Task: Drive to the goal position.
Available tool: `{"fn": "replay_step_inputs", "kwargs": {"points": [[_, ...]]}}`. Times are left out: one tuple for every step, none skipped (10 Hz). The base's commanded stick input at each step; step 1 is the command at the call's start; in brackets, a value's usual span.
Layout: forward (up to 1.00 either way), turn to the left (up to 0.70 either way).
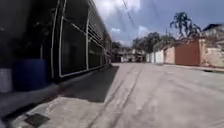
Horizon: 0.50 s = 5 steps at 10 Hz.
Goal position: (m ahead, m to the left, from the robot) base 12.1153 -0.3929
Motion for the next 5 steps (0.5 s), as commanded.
{"fn": "replay_step_inputs", "kwargs": {"points": [[1.00,0.00],[1.00,0.00],[1.00,0.00],[1.00,0.00],[1.00,0.00]]}}
